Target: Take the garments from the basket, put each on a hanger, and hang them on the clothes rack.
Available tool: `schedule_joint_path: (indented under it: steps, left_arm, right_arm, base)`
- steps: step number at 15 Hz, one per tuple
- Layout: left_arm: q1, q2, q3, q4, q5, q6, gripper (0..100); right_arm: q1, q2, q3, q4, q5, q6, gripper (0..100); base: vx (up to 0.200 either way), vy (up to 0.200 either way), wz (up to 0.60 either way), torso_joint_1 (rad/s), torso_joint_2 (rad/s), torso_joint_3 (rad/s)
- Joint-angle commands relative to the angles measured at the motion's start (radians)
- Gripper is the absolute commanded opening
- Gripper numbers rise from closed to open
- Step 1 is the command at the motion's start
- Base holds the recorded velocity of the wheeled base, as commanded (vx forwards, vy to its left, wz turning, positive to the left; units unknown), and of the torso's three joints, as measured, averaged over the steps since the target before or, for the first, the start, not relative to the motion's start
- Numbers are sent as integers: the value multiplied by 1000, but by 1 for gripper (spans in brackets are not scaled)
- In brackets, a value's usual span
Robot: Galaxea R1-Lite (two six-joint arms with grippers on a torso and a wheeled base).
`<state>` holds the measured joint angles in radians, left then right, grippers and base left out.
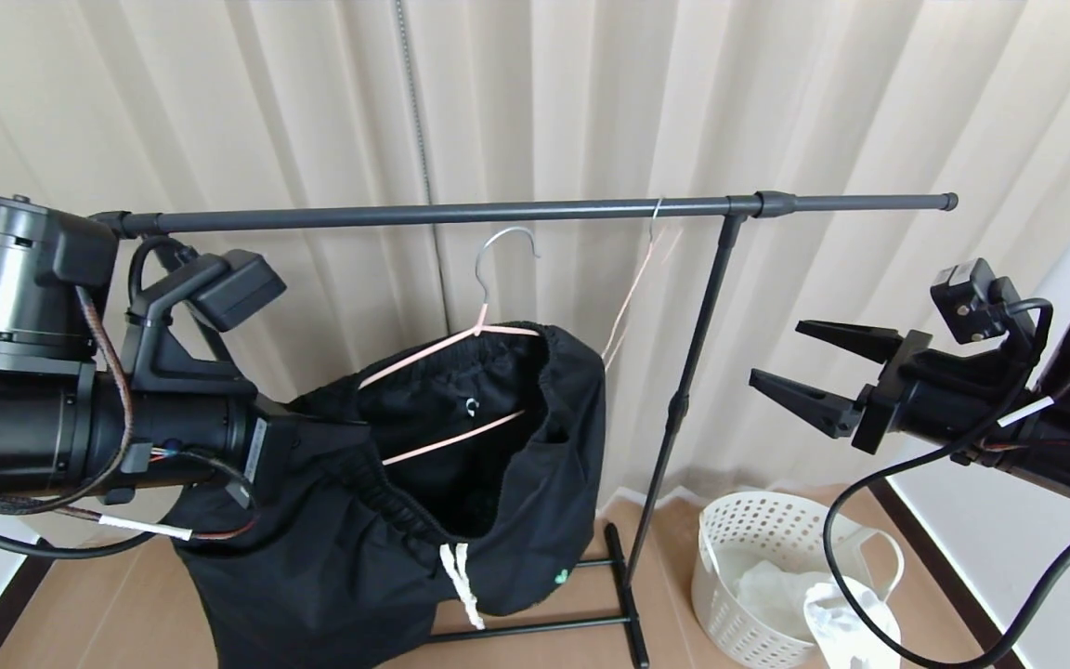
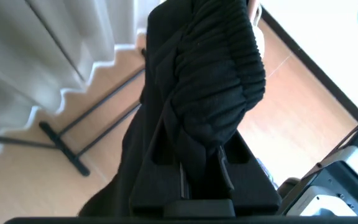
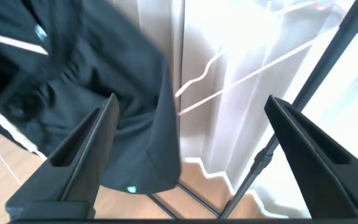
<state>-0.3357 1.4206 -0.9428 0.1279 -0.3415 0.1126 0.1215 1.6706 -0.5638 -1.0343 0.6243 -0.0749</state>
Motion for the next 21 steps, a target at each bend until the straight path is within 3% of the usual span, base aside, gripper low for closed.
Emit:
schedule_joint_path:
  steps: [1, 2, 6, 8, 17, 21]
  left_arm:
    - [0, 40, 7, -1, 2, 2, 0]
    - [0, 66, 27, -2, 61, 33, 0]
    - [1, 86, 44, -1, 113, 36, 0]
    - [1, 116, 48, -2, 205, 36, 0]
    - [73, 201, -7, -68, 263, 4, 0]
    - [66, 248, -41, -266, 262, -103, 0]
  right_arm:
    - [0, 6, -1, -1, 0, 0, 100]
    - [1, 17, -4, -1, -11, 0, 100]
    - [0, 21, -5, -1, -15, 0, 100]
    - [1, 21, -5, -1, -15, 0, 100]
    - [1, 26, -5, -1, -15, 0, 100]
    - [1, 37, -7, -3, -17, 0, 100]
  base:
    - [0, 0, 0, 0, 0, 0]
    - [0, 0, 0, 0, 0, 0]
    - [0, 0, 0, 0, 0, 0]
    - [0, 0, 0, 0, 0, 0]
    - [0, 0, 0, 0, 0, 0]
    - [0, 0, 0, 0, 0, 0]
